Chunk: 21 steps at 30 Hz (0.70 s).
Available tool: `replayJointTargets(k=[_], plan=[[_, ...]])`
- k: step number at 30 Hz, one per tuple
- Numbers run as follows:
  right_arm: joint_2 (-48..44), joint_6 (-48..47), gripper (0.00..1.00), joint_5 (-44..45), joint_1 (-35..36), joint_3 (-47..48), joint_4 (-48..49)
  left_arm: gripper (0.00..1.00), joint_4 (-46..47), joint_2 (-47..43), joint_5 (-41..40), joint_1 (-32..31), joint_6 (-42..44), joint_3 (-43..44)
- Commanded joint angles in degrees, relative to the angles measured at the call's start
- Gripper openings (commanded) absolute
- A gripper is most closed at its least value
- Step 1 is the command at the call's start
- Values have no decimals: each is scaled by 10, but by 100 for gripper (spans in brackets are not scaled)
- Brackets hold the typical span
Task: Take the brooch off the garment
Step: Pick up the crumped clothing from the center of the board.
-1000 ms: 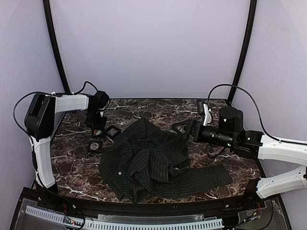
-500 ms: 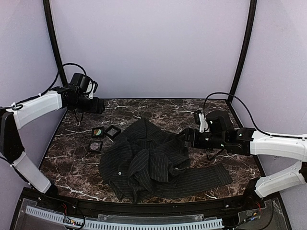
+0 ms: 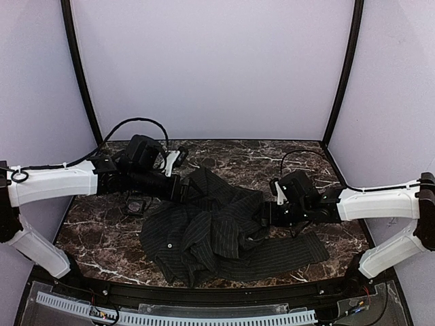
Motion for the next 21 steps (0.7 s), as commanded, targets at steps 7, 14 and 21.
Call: replayJointTargets(k=[7,14,21], plan=[[29,4,55,-47,-4,-30,62,88,0,85,-4,-80,-41,11],[25,10,12,-60,-4,-22,76,39,7,95,-10,-101,-56,6],[2,-45,0,3,-34,85,39,2,5,20,-88,-98,-41,13]])
